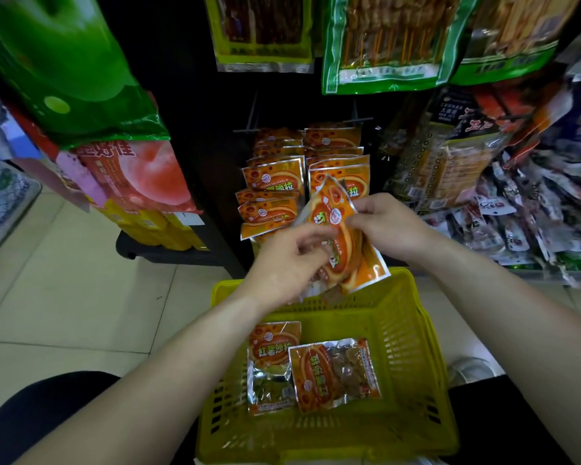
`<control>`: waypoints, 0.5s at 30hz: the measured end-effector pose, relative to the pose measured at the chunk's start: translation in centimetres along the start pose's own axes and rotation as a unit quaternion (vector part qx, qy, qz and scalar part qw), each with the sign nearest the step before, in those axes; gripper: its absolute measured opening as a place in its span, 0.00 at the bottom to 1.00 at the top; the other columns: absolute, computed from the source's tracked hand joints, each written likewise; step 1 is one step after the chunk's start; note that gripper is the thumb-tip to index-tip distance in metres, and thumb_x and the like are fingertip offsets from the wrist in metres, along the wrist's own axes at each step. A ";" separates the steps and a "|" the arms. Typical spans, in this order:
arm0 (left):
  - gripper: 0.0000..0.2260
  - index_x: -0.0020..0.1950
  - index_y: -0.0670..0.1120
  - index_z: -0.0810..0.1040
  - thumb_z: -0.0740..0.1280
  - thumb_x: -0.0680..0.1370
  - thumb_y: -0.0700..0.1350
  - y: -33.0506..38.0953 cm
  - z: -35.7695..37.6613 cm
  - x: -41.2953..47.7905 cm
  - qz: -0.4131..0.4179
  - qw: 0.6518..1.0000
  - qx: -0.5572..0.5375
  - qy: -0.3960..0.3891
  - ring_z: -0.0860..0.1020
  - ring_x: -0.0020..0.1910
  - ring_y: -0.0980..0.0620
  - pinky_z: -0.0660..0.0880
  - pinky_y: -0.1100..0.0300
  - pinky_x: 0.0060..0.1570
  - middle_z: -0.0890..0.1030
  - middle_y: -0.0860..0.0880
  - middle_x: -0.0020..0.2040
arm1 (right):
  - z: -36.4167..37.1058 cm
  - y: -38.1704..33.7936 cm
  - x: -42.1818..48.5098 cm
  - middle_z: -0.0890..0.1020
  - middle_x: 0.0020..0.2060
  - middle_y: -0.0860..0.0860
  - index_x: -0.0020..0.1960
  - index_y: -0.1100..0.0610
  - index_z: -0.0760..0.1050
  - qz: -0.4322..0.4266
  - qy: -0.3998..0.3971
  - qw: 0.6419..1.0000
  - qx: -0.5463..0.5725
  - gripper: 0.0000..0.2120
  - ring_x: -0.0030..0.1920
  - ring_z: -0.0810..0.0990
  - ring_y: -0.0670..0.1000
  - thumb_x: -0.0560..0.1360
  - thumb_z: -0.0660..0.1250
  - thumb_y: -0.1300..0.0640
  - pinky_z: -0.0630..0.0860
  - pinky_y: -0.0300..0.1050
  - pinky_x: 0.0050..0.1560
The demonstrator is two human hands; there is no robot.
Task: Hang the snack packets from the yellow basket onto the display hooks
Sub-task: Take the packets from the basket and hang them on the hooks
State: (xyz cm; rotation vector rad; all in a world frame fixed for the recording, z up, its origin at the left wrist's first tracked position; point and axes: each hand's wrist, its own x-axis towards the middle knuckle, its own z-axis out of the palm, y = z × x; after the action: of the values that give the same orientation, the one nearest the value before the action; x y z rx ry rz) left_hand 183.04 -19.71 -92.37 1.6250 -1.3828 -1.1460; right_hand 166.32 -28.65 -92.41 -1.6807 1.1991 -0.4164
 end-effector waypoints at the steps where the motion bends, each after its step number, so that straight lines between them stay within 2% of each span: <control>1: 0.09 0.55 0.50 0.83 0.69 0.78 0.39 0.1 -0.6 0.3 0.019 0.999 0.015 0.034 0.82 0.45 0.54 0.77 0.61 0.44 0.85 0.50 0.45 | -0.3 0.0 -0.1 0.86 0.42 0.58 0.47 0.64 0.81 -0.006 -0.023 1.000 -0.008 0.11 0.44 0.85 0.58 0.78 0.63 0.59 0.80 0.62 0.53; 3: 0.09 0.54 0.51 0.80 0.73 0.76 0.42 -0.1 -1.9 0.8 0.052 0.988 0.074 0.121 0.79 0.47 0.62 0.74 0.68 0.45 0.83 0.56 0.48 | -0.6 0.1 -0.4 0.87 0.46 0.52 0.51 0.58 0.82 -0.020 -0.081 0.996 -0.042 0.10 0.48 0.86 0.53 0.81 0.62 0.58 0.80 0.58 0.56; 4: 0.13 0.57 0.53 0.78 0.75 0.74 0.46 -0.3 -2.4 1.0 0.061 0.983 0.106 0.141 0.78 0.50 0.63 0.74 0.68 0.48 0.81 0.58 0.52 | -0.6 0.0 -0.6 0.87 0.46 0.51 0.51 0.57 0.82 -0.027 -0.107 0.992 -0.066 0.10 0.49 0.85 0.51 0.82 0.61 0.57 0.80 0.58 0.56; 6: 0.21 0.64 0.57 0.75 0.76 0.73 0.51 -0.6 -2.9 1.3 0.048 0.983 0.146 0.098 0.75 0.58 0.61 0.73 0.64 0.56 0.78 0.59 0.61 | -0.5 0.1 -0.9 0.86 0.47 0.51 0.51 0.56 0.81 -0.042 -0.133 0.985 -0.103 0.10 0.49 0.85 0.49 0.83 0.61 0.56 0.80 0.56 0.55; 8: 0.18 0.64 0.55 0.76 0.73 0.76 0.52 -0.9 -2.7 1.4 0.025 0.990 0.133 0.040 0.77 0.59 0.60 0.76 0.59 0.60 0.80 0.59 0.60 | -0.5 -0.1 -1.3 0.86 0.46 0.49 0.51 0.53 0.81 -0.055 -0.135 0.984 -0.103 0.09 0.48 0.85 0.45 0.83 0.62 0.56 0.81 0.52 0.54; 9: 0.14 0.62 0.53 0.79 0.72 0.77 0.50 -1.0 -2.6 1.3 0.017 0.993 0.109 0.029 0.80 0.56 0.60 0.79 0.57 0.57 0.82 0.58 0.57 | -0.5 -0.3 -1.4 0.86 0.45 0.48 0.49 0.52 0.80 -0.060 -0.130 0.985 -0.098 0.08 0.47 0.85 0.44 0.82 0.63 0.56 0.81 0.50 0.52; 11: 0.09 0.59 0.49 0.81 0.70 0.79 0.48 -1.0 -2.4 1.2 0.002 0.998 0.055 0.040 0.83 0.48 0.61 0.81 0.61 0.49 0.85 0.56 0.50 | -0.7 -0.1 -1.4 0.86 0.44 0.47 0.47 0.50 0.80 -0.063 -0.101 0.989 -0.087 0.06 0.45 0.85 0.45 0.81 0.66 0.54 0.82 0.52 0.51; 13: 0.09 0.57 0.48 0.82 0.71 0.78 0.46 -1.0 -2.6 1.2 -0.009 0.997 0.010 0.070 0.84 0.46 0.60 0.80 0.66 0.42 0.86 0.54 0.48 | -1.4 0.2 -1.2 0.86 0.43 0.47 0.46 0.50 0.80 -0.063 -0.067 0.992 -0.086 0.03 0.44 0.85 0.46 0.78 0.70 0.53 0.82 0.55 0.50; 15: 0.06 0.54 0.49 0.82 0.72 0.77 0.45 -0.9 -3.0 1.3 -0.016 0.994 -0.040 0.096 0.85 0.45 0.58 0.81 0.66 0.40 0.86 0.53 0.47 | -2.1 0.4 -1.1 0.86 0.44 0.46 0.46 0.51 0.82 -0.064 -0.038 0.991 -0.106 0.02 0.45 0.85 0.45 0.76 0.73 0.53 0.81 0.55 0.51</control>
State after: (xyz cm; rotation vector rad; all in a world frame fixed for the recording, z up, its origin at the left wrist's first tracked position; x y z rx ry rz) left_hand 186.19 -20.94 -92.32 1.6584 -1.1790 -1.0204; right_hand 164.10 -28.76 -91.54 -1.9473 1.1137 -0.3075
